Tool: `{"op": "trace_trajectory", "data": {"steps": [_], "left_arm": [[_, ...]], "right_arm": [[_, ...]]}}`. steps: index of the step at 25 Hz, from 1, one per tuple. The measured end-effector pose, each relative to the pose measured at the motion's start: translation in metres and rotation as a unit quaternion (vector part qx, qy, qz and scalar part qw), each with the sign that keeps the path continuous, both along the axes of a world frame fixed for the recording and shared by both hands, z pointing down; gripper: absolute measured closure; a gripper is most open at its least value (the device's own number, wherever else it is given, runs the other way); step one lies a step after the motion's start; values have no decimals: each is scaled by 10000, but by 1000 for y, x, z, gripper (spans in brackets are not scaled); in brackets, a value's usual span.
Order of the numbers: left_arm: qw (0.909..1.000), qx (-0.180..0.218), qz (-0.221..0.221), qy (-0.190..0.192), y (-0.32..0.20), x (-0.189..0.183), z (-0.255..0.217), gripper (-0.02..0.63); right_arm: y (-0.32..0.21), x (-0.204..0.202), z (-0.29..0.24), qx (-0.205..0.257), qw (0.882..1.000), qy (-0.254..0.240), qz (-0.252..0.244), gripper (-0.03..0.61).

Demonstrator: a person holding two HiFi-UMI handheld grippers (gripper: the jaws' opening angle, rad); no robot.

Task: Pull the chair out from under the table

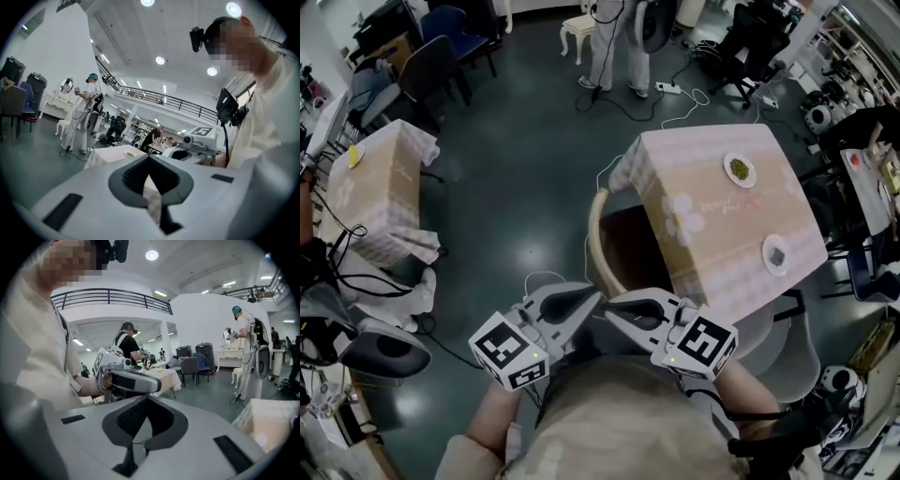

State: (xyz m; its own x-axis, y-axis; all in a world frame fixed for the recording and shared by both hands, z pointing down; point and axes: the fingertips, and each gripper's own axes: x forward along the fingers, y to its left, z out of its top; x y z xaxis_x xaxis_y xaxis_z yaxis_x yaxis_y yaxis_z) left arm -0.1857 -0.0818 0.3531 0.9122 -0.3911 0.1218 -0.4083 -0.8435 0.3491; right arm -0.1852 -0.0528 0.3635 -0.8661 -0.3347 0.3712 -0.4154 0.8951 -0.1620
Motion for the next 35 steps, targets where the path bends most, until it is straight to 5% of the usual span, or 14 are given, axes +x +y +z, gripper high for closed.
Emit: {"op": "trace_trajectory", "data": {"steps": [6, 15, 23, 28, 35], "left_arm": [[9943, 117, 1044, -188, 31, 21, 4, 611], [9908, -886, 850, 570, 44, 25, 3, 612], [9941, -845, 458, 504, 51, 64, -9, 612], [9978, -356, 365, 414, 61, 95, -24, 612], [9986, -218, 320, 358, 64, 137, -30, 612]], "right_arm": [[57, -45, 11, -1251, 9846, -516, -1108, 571], [79, -49, 3, -1796, 9528, -1004, -2232, 571], [98, -12, -8, -1692, 9316, -1045, -3041, 569], [111, 23, -18, -1205, 9259, -920, -3459, 571], [127, 69, -19, -1575, 8910, -624, -4213, 571]]}}
